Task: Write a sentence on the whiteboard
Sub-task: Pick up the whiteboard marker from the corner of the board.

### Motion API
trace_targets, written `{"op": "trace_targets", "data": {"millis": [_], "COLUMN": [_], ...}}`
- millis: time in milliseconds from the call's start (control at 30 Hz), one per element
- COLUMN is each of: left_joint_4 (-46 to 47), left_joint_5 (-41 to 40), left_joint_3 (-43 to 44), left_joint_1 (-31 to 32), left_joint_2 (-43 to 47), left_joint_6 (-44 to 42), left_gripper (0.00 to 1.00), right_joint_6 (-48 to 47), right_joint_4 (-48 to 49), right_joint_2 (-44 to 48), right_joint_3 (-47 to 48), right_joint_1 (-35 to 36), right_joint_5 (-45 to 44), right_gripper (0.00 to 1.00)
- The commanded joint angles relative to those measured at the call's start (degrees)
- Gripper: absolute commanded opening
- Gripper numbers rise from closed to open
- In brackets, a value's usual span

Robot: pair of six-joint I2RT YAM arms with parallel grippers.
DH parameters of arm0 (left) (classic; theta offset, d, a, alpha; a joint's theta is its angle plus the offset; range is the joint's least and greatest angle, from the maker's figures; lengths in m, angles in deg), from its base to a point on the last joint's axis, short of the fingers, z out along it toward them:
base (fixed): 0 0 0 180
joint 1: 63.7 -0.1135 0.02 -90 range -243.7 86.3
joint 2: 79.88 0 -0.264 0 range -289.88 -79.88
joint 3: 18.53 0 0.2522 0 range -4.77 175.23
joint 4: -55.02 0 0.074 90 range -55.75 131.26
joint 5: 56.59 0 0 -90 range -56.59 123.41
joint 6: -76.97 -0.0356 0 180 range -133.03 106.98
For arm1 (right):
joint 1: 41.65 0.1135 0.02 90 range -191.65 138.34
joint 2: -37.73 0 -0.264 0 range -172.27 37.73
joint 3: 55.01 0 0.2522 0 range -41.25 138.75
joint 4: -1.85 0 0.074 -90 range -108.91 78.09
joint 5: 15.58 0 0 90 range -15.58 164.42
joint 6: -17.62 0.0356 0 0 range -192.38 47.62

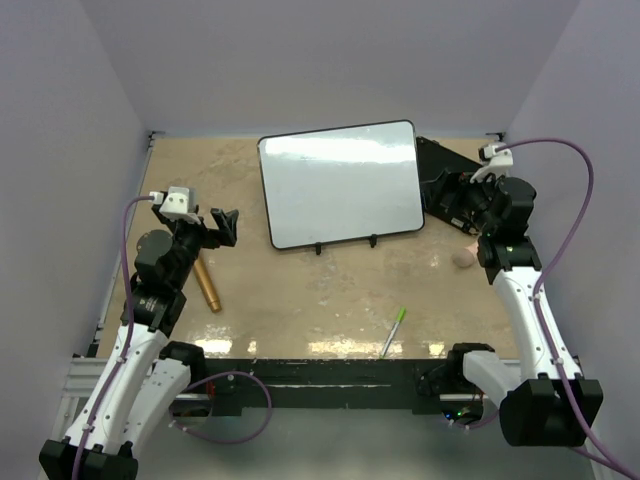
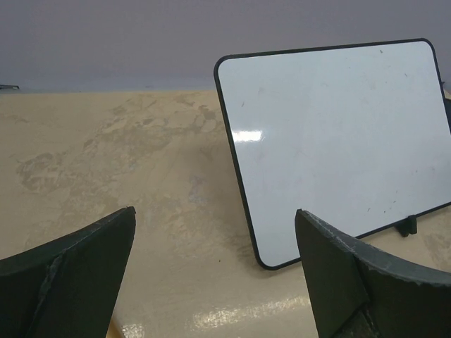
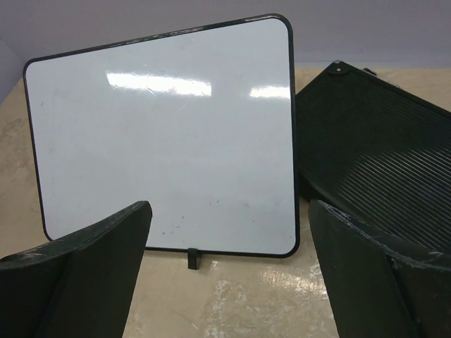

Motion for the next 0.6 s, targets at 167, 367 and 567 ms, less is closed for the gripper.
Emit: {"op": "trace_targets", "data": {"millis": [167,367,567], "left_joint_4": [2.8,2.7,2.7], "left_joint_5": [1.2,1.1,1.1], "left_joint_3": [0.7,0.7,0.7], "left_joint_1": [0.1,0.1,0.1], "left_joint_2": [0.2,0.1,0.1], "left_joint_6": [1.0,1.0,1.0], "left_gripper": [1.00,1.00,1.00], "right_joint_6": [1.3,1.2,0.6], "right_joint_4": [2.9,2.9,3.0], "right_joint_2": [1.2,1.2,1.3], "right_joint_3": [1.1,0.9,0.8], "right_joint_1": [-1.0,-1.0,-1.1], "right_joint_5": [1.0,1.9,3.3], "right_gripper": [0.99,0.99,0.99]}}
